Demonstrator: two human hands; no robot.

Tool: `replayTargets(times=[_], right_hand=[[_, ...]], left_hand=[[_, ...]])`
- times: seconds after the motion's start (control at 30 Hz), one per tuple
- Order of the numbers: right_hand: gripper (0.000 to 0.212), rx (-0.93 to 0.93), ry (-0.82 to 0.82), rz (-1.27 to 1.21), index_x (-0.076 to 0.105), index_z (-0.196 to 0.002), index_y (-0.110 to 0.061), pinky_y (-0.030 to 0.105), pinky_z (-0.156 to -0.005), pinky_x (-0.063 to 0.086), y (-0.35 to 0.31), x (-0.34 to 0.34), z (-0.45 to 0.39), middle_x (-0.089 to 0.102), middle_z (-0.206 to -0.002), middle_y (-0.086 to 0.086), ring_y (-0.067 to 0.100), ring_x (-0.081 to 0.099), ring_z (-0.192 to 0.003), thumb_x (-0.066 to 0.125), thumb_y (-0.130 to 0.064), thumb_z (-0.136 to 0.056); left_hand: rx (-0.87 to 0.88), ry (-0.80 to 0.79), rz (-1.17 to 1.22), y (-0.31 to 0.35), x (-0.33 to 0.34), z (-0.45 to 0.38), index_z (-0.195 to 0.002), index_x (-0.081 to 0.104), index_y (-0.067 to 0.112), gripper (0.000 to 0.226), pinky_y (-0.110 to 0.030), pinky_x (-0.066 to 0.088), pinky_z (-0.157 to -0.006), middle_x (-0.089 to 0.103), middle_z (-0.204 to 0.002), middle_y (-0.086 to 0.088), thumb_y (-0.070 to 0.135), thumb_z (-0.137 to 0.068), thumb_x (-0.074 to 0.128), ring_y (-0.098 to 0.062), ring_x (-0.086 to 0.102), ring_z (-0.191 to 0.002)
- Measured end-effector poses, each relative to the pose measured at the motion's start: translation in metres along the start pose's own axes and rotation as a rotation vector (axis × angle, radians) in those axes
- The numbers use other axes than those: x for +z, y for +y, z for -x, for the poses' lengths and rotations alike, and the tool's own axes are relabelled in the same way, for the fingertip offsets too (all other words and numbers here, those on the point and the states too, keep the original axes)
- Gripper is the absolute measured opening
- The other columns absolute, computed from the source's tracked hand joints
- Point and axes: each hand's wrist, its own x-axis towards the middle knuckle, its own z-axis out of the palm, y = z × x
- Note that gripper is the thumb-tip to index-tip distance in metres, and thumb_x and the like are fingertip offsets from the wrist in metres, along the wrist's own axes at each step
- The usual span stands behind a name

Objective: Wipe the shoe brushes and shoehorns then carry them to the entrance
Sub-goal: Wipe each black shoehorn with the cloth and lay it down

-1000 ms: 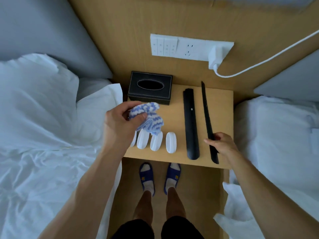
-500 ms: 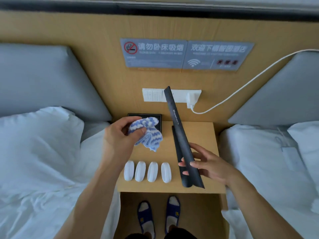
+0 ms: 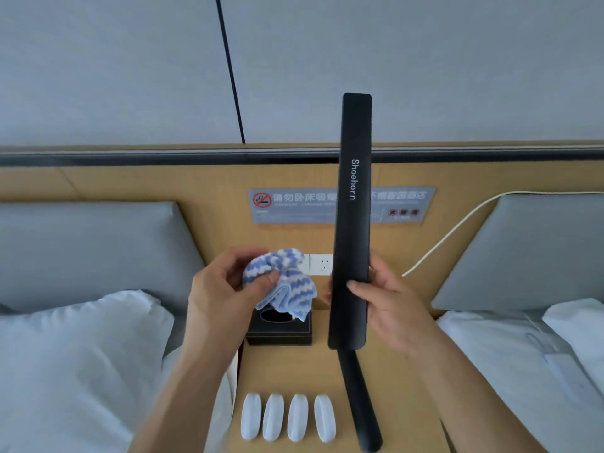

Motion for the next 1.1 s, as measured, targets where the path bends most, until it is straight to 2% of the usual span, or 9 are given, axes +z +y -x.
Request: replayTargets(times=[0.1,0.23,0.37,0.57,0.67,0.8,0.87,1.0,1.1], right_hand=[[0.038,-0.084,0.121,0.061,0.072,-0.113,-0.022,0.040,-0.080,0.060,-0.022,0.017,-0.007,0.072,-0.104,0.021,0.037,0.072,-0.097,0.049,0.005,-0.098],[0.029,-0.159,0.210,0.213,0.071,-0.113,-0.020,0.053,-0.098,0.053,-0.042,0.031,-0.014,0.075,-0.106,0.016,0.034,0.071,-0.105,0.055,-0.001,-0.098],[0.033,-0.176,0.247,0.315,0.071,-0.114,-0.017,0.053,-0.103,0.050,-0.051,0.042,-0.020,0.077,-0.107,0.007,0.026,0.072,-0.106,0.056,0.006,-0.095],[0.041,-0.220,0.223,0.457,0.072,-0.106,-0.028,0.049,-0.090,0.057,-0.055,0.056,-0.023,0.078,-0.097,0.004,0.018,0.074,-0.096,0.058,0.007,-0.091],[0.040,-0.262,0.252,0.524,0.070,-0.105,-0.033,0.043,-0.089,0.057,-0.052,0.063,-0.026,0.077,-0.098,-0.001,0.015,0.073,-0.099,0.061,0.003,-0.091],[0.058,-0.334,0.306,0.549,0.071,-0.087,-0.052,0.019,-0.076,0.054,-0.052,0.072,-0.029,0.075,-0.090,-0.015,0.000,0.070,-0.089,0.062,0.004,-0.092],[0.062,-0.365,0.339,0.557,0.070,-0.084,-0.058,0.014,-0.069,0.052,-0.055,0.073,-0.030,0.074,-0.090,-0.021,-0.002,0.069,-0.089,0.062,0.003,-0.092],[0.053,-0.430,0.351,0.519,0.073,-0.093,-0.046,0.027,-0.082,0.052,-0.066,0.072,-0.032,0.076,-0.097,-0.013,0.004,0.070,-0.095,0.060,0.005,-0.093],[0.043,-0.476,0.341,0.462,0.075,-0.098,-0.041,0.031,-0.087,0.053,-0.076,0.071,-0.031,0.077,-0.102,-0.010,0.007,0.071,-0.100,0.062,0.000,-0.094]], left_hand=[[0.045,0.000,0.034,0.013,-0.002,-0.006,-0.102,0.071,0.030,0.031,-0.018,0.056,-0.067,0.076,-0.096,0.007,0.008,-0.081,0.077,-0.009,0.074,-0.087],[0.107,-0.005,0.073,0.036,-0.002,-0.016,-0.104,0.071,0.032,0.041,-0.012,0.053,-0.065,0.076,-0.097,0.007,-0.001,-0.080,0.074,-0.008,0.073,-0.088],[0.226,-0.020,0.039,0.071,0.000,-0.033,-0.106,0.069,0.034,0.048,-0.011,0.053,-0.067,0.075,-0.100,0.009,-0.005,-0.078,0.072,-0.006,0.072,-0.092],[0.481,0.103,-0.026,0.129,0.013,-0.057,-0.110,0.066,0.025,0.044,-0.011,0.053,-0.074,0.072,-0.102,0.013,-0.002,-0.077,0.076,-0.003,0.070,-0.095],[0.603,0.191,-0.186,0.148,0.030,-0.069,-0.105,0.062,0.029,0.044,-0.009,0.050,-0.068,0.069,-0.094,0.017,-0.004,-0.076,0.069,-0.001,0.066,-0.086],[0.837,0.274,-0.572,0.151,0.050,-0.083,-0.106,0.070,0.013,0.038,-0.035,0.051,-0.074,0.069,-0.104,0.001,-0.007,-0.075,0.061,-0.021,0.059,-0.093],[0.885,0.283,-0.688,0.147,0.054,-0.087,-0.106,0.072,0.008,0.031,-0.040,0.052,-0.072,0.070,-0.105,-0.005,-0.004,-0.078,0.064,-0.029,0.059,-0.093],[0.935,0.198,-0.764,0.139,0.063,-0.079,-0.110,0.073,0.006,0.027,-0.040,0.054,-0.070,0.070,-0.108,-0.008,0.006,-0.083,0.071,-0.030,0.061,-0.092],[0.941,0.077,-0.803,0.132,0.067,-0.068,-0.120,0.067,0.004,0.036,-0.036,0.053,-0.082,0.065,-0.121,-0.007,0.018,-0.087,0.070,-0.028,0.058,-0.102]])
